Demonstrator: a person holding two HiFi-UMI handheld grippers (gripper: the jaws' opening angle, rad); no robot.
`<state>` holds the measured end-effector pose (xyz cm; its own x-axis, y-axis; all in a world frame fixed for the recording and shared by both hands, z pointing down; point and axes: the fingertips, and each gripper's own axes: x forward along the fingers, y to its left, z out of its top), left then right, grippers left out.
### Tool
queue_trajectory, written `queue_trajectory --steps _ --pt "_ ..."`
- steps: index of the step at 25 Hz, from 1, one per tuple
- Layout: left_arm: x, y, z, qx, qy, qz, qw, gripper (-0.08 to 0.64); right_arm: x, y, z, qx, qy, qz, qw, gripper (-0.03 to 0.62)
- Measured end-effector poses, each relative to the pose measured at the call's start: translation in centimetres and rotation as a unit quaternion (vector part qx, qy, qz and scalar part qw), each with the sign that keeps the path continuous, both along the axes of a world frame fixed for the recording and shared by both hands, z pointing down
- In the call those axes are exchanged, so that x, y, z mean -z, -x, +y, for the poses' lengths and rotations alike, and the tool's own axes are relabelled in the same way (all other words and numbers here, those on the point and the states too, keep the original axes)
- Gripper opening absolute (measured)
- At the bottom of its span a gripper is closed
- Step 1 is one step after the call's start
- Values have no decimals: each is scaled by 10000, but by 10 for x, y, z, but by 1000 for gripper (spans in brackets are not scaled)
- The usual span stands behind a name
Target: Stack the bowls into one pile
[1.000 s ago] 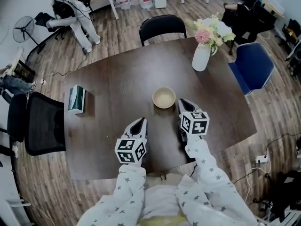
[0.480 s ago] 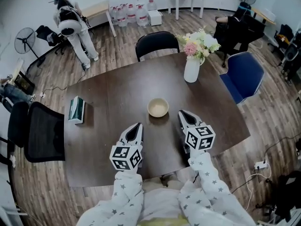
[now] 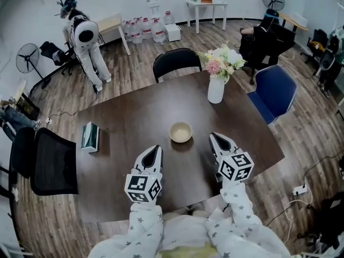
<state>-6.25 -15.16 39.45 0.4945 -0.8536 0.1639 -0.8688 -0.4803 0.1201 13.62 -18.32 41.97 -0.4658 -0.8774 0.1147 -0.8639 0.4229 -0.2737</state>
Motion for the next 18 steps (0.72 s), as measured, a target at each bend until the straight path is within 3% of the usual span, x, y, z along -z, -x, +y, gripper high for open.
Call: queue_trajectory --steps 18 --pt "10 23 -3 164 -201 -86 9996 26 23 -11 8 -267 -372 81 9989 21"
